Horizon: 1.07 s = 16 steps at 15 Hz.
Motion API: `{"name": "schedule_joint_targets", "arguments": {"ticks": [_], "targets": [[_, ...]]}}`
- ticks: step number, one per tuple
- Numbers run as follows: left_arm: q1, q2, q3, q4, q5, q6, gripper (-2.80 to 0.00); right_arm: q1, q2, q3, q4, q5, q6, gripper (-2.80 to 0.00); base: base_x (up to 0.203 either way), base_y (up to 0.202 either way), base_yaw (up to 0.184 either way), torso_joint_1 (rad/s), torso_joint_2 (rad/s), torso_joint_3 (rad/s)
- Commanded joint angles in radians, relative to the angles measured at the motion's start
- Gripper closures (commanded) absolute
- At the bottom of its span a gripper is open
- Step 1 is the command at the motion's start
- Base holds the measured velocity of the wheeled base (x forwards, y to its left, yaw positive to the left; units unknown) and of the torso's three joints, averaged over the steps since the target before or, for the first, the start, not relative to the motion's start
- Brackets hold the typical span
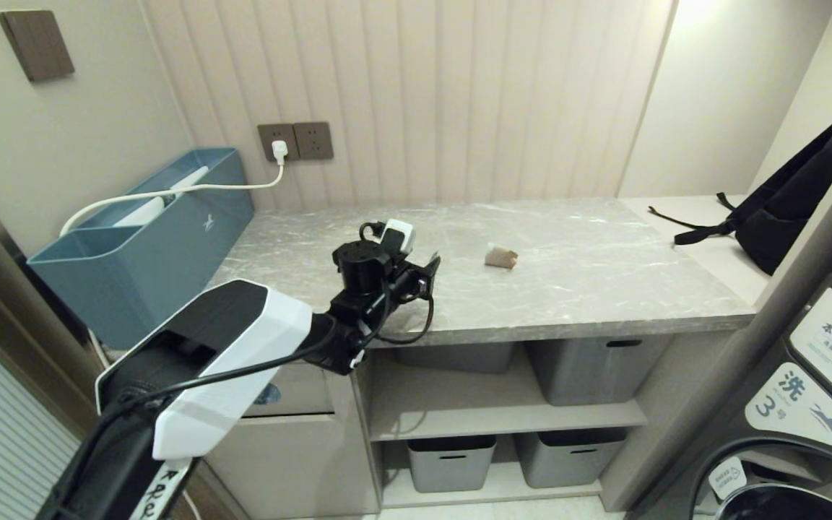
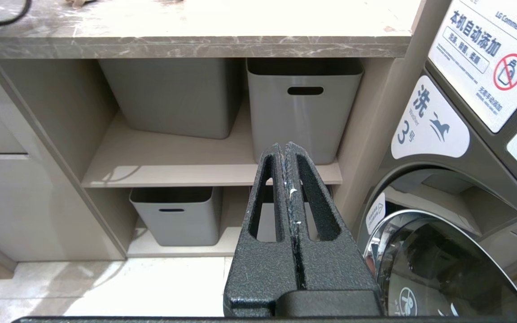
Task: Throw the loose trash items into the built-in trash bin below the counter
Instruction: Pick up the garbage
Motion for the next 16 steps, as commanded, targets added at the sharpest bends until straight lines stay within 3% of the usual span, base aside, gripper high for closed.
{"name": "schedule_joint_targets", "arguments": {"ticks": [1,5,16], "targets": [[0.002,0.025,-0.062,0.036,0.002,0.003,-2.8,0.0,0.001,0.0,0.0,0.001,0.0,0.0,0.0,0.0,0.0,0.0,0.0,0.0],[0.005,0.059,-0.188,0.194,0.005,0.01,-2.8,0.0,0.001,0.0,0.0,0.001,0.0,0.0,0.0,0.0,0.0,0.0,0.0,0.0],[0.029,0.085,-0.192,0.242,0.003,0.01,-2.8,0.0,0.001,0.0,0.0,0.001,0.0,0.0,0.0,0.0,0.0,0.0,0.0,0.0]]}}
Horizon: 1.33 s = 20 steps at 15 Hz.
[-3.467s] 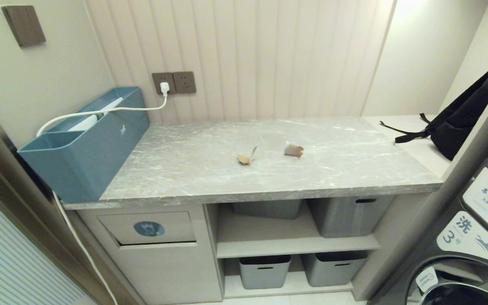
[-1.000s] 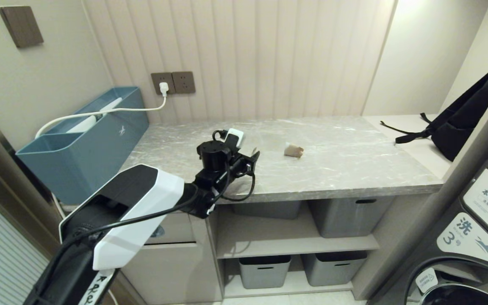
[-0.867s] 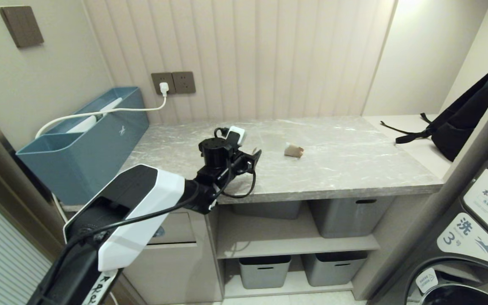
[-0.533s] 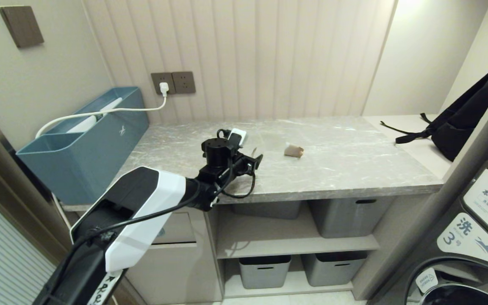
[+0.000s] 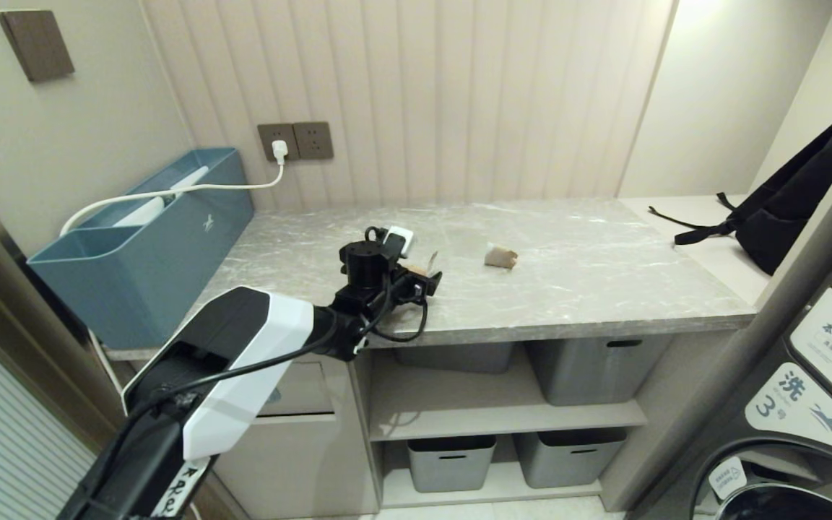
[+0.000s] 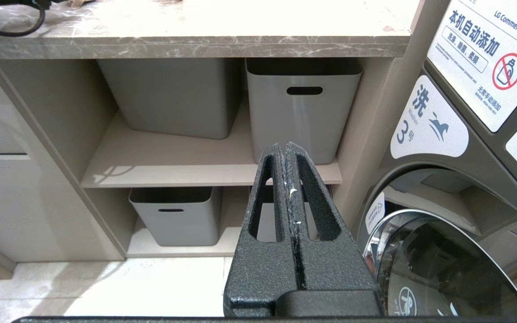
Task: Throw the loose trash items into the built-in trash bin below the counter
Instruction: Pick up the garbage
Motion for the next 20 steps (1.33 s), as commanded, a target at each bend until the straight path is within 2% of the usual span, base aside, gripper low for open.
{"name": "schedule_joint_targets", "arguments": {"ticks": [1,2,17,20], "targets": [[0.004,0.001,0.0,-0.004,-0.002,0.001,-2.8,0.0,0.001,0.0,0.0,0.001,0.0,0.0,0.0,0.0,0.0,0.0,0.0,0.0],[0.007,0.003,0.0,-0.006,-0.003,0.001,0.0,0.0,0.001,0.0,0.0,0.0,0.0,0.0,0.0,0.0,0.0,0.0,0.0,0.0],[0.005,-0.011,0.008,0.005,-0.024,-0.002,0.0,0.0,0.001,0.0,0.0,0.001,0.0,0.0,0.0,0.0,0.0,0.0,0.0,0.0],[0.008,-0.073,0.072,-0.002,-0.016,-0.004,0.0,0.0,0.001,0.0,0.0,0.001,0.0,0.0,0.0,0.0,0.0,0.0,0.0,0.0]]}}
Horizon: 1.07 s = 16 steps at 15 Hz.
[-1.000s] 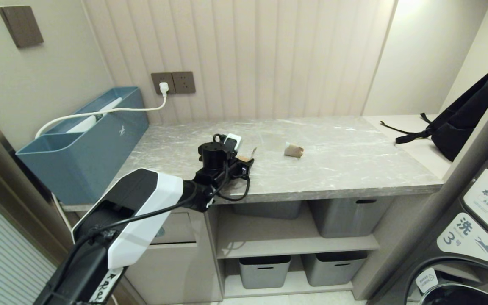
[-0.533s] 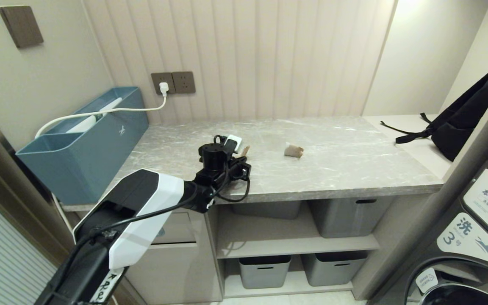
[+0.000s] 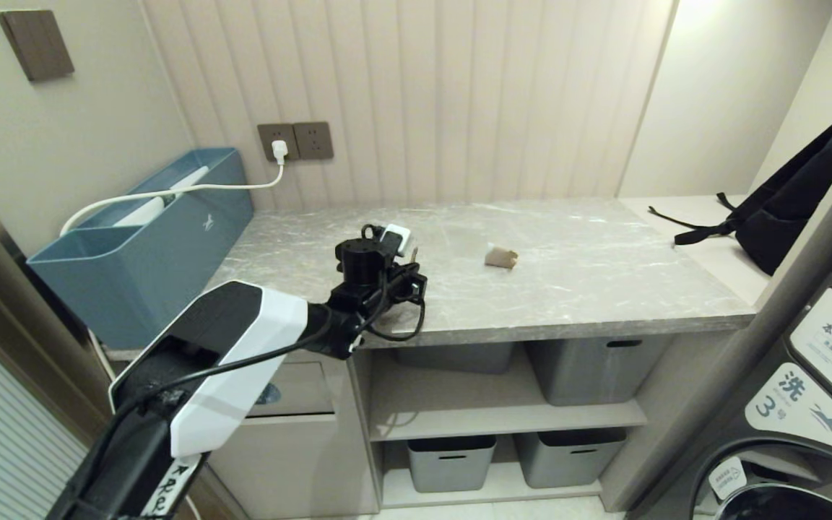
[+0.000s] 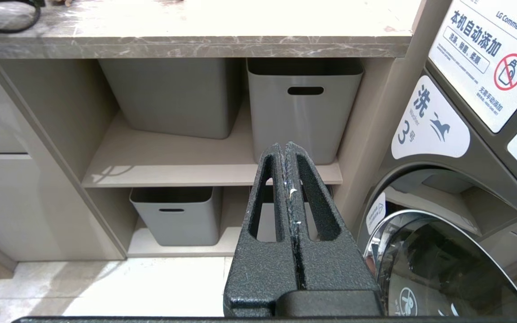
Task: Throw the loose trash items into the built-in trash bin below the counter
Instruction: Pick up the garbage
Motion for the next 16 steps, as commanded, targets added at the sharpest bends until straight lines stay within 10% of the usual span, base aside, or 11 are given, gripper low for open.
{"name": "schedule_joint_targets", "arguments": {"ticks": [1,4,5,16], "targets": [[0.011,-0.059,0.058,-0.011,0.001,0.001,0.0,0.0,0.001,0.0,0.0,0.0,0.0,0.0,0.0,0.0,0.0,0.0,0.0,0.0],[0.032,-0.076,0.061,-0.066,-0.002,0.003,0.0,0.0,0.001,0.0,0.0,0.001,0.0,0.0,0.0,0.0,0.0,0.0,0.0,0.0],[0.041,-0.068,0.047,-0.067,-0.003,0.005,-2.8,0.0,0.001,0.0,0.0,0.001,0.0,0.0,0.0,0.0,0.0,0.0,0.0,0.0],[0.03,0.061,-0.056,-0.076,-0.028,-0.001,-2.8,0.0,0.001,0.0,0.0,0.001,0.0,0.0,0.0,0.0,0.0,0.0,0.0,0.0]]}}
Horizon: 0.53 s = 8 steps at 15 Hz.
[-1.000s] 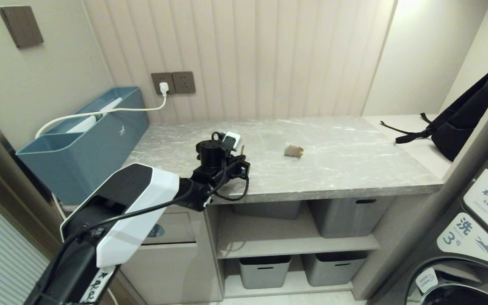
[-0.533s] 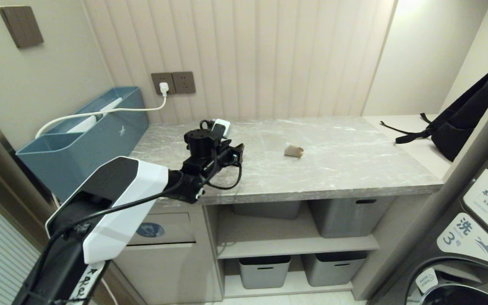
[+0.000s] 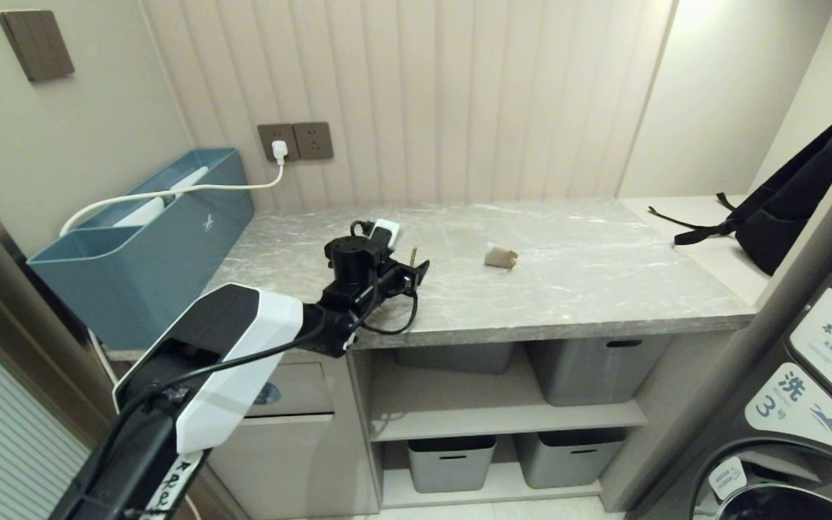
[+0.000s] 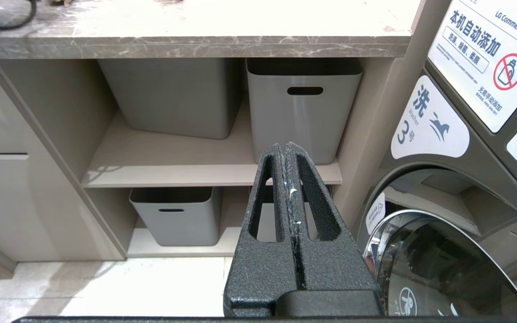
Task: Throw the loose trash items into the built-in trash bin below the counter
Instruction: Pick up the garbage
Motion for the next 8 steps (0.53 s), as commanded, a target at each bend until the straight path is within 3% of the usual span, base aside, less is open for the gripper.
{"name": "schedule_joint_targets", "arguments": {"ticks": [1,8], "targets": [[-0.01,0.023,-0.001,-0.023,0.0,0.002,-2.8,0.0,0.001,0.0,0.0,0.001,0.0,0.0,0.0,0.0,0.0,0.0,0.0,0.0],[-0.005,0.043,-0.002,-0.01,0.003,-0.004,-2.8,0.0,0.001,0.0,0.0,0.001,0.0,0.0,0.0,0.0,0.0,0.0,0.0,0.0]]}}
